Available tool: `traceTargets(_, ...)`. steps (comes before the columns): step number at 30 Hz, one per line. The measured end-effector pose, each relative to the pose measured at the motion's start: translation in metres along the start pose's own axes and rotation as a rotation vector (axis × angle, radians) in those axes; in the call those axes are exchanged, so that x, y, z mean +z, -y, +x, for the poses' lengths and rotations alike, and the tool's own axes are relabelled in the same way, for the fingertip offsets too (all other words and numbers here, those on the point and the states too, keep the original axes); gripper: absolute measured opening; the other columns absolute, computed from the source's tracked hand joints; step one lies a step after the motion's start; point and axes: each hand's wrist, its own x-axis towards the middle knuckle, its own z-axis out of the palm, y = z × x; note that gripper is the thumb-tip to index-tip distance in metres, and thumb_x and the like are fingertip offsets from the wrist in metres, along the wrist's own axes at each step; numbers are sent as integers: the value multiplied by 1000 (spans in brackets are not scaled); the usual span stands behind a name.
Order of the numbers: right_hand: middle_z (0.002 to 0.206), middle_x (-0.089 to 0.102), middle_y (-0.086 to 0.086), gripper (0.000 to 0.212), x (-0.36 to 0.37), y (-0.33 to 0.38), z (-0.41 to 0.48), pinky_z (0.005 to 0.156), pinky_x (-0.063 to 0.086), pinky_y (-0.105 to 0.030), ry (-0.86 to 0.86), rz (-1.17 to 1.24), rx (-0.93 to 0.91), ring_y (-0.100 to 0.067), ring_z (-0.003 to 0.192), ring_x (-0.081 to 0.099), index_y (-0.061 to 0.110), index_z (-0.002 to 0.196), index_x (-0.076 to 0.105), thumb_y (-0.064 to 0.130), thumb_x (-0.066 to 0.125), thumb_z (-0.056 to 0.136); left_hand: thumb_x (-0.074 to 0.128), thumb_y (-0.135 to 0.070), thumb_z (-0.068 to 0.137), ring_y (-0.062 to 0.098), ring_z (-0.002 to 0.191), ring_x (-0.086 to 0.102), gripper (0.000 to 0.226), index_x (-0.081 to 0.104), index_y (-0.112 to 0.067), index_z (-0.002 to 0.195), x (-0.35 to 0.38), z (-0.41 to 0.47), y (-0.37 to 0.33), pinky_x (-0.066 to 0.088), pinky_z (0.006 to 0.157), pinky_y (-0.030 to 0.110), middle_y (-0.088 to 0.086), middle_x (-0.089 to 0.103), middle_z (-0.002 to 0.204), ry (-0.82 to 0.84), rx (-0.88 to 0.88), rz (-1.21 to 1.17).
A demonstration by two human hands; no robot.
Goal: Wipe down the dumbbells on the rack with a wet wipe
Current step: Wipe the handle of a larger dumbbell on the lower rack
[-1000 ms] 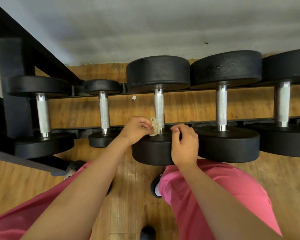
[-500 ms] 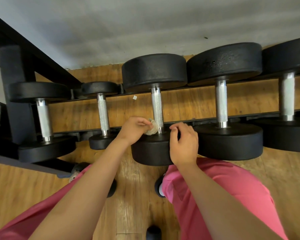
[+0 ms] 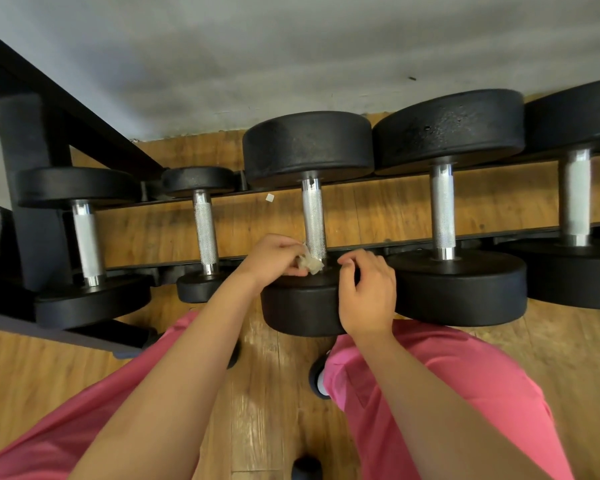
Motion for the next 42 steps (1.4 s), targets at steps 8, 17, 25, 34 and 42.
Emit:
traceTargets(8,83,64,5,40,-1,0,0,81,34,-29,9,2,9,-16,81,54,16,84,65,35,29,87,75,4,78,5,82,70,27,68,-11,99,-2,1,5,55,69,14,8,71,100,24,45,-19)
traceTargets(17,84,64,4,40,0,-1,0,82,35,-30,11,16,8,-17,82,55,16,85,65,35,30,87,84,-26,73,-2,83,57,44,67,-14,112,4,12,9,39,67,10,-10,63,93,-40,72,266)
traceTargets(25,83,63,4,40,-1,-1,0,82,36,-31,17,33,8,-17,82,55,15,84,65,34,30,87,81,-31,77,26,94,61,35,72,-2,93,1,14,9,48,88,38,16,66,95,14,47,337)
traceTargets(34,82,64,2,41,-1,0,0,81,42,-40,10,45,1,-20,82,56,13,83,66,33,32,89,79,-37,78,12,64,45,37,58,-11,62,1,16,10,35,65,27,2,47,65,60,64,377)
traceTargets(42,83,64,3,41,-1,0,0,84,42,-39,20,54,11,-19,84,57,14,83,67,33,31,88,80,-38,77,13,73,53,27,65,-15,73,1,19,13,40,69,29,2,57,73,77,65,347)
